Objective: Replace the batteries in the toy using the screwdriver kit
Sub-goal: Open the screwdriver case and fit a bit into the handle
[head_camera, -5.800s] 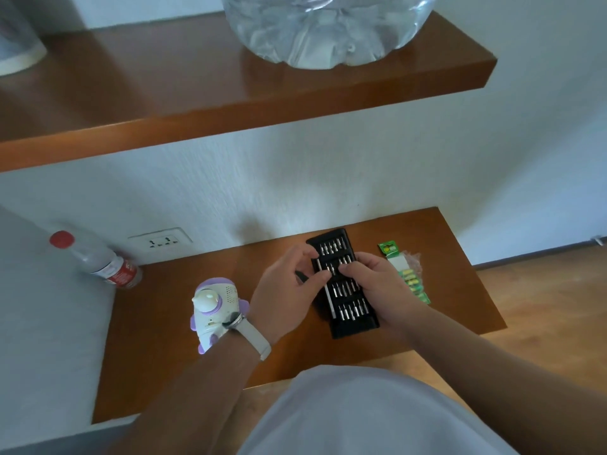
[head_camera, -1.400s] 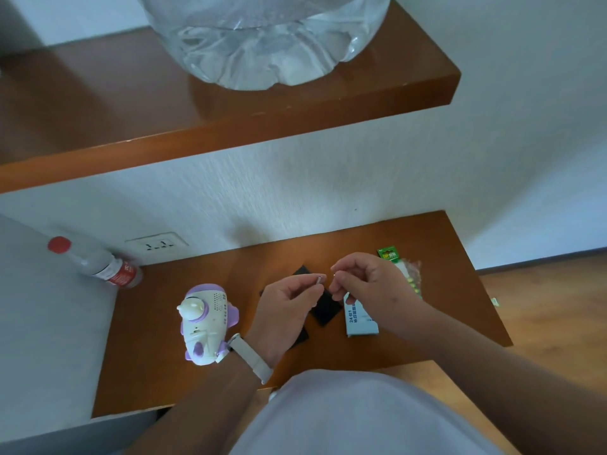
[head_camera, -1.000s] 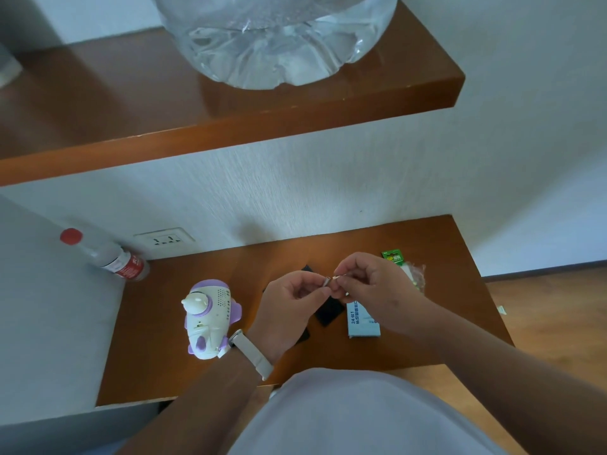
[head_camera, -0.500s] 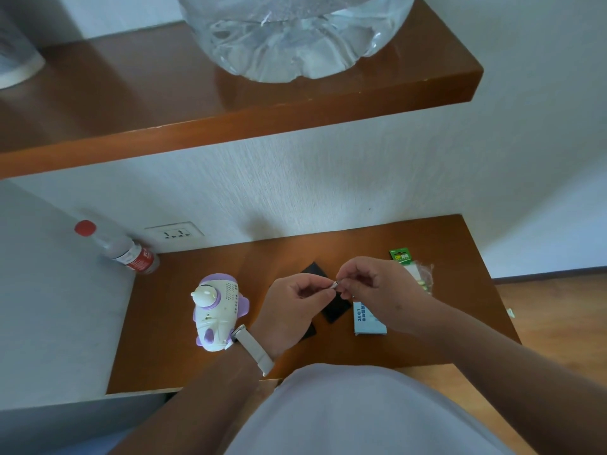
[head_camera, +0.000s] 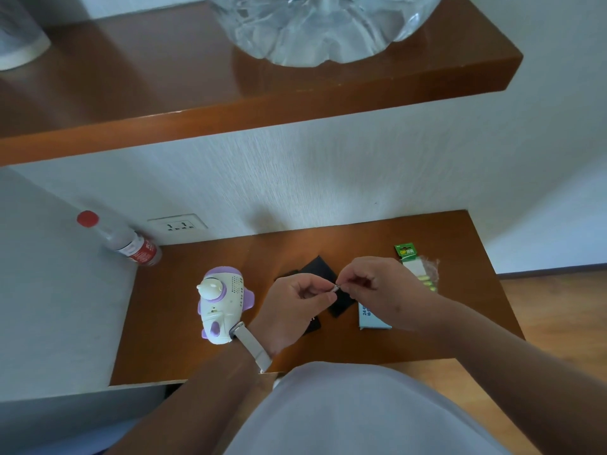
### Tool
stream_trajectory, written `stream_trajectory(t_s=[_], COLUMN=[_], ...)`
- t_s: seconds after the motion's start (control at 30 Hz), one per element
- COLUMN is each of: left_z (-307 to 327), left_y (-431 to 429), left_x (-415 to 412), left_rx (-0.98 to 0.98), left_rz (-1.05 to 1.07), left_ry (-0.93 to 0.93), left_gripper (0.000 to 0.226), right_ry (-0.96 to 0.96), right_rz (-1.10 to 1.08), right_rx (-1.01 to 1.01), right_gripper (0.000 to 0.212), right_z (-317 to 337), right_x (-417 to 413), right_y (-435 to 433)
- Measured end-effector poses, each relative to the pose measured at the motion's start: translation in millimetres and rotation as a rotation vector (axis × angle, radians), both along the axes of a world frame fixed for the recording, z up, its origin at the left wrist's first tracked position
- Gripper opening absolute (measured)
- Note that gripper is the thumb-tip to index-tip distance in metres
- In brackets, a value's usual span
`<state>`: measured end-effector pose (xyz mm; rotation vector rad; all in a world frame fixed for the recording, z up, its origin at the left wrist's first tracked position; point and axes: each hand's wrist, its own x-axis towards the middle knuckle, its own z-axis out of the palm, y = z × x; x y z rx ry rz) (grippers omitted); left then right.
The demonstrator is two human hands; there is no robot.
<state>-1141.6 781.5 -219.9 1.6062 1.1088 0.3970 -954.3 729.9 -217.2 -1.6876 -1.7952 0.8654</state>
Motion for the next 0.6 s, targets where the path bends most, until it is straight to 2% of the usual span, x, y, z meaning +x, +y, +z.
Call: stream_trajectory(t_s=[0.07,0.17,0.23,0.37,0.6], left_z=[0,0,0,0,-1], left_y=[1,3,4,6,11], left_x=[-2,-7,-11,-18,-28], left_rx=[-0.016,-0.032,-0.027,0.005,-0.033], left_rz=[-0.003,-0.014,-0.031,-0.05,0.101], left_ry=[0.022,0.028,0.036,0.035,-0.107], left_gripper=[0.022,0.017,0.011,0.013,0.013], right_ry=[-0.082,-0.118,-0.075,0.011,0.238], right_rz=[0.07,0.112,0.111,0.09,-0.041], right_rx=[0.023,0.035,-0.003,-0.097,-0.103], right_gripper=[0.019,0.015,0.018,0.028,0.024], right_z=[0,2,5,10,9], right_x=[-1,-2,-6,-13,-29], right_y=[3,8,9,11,15])
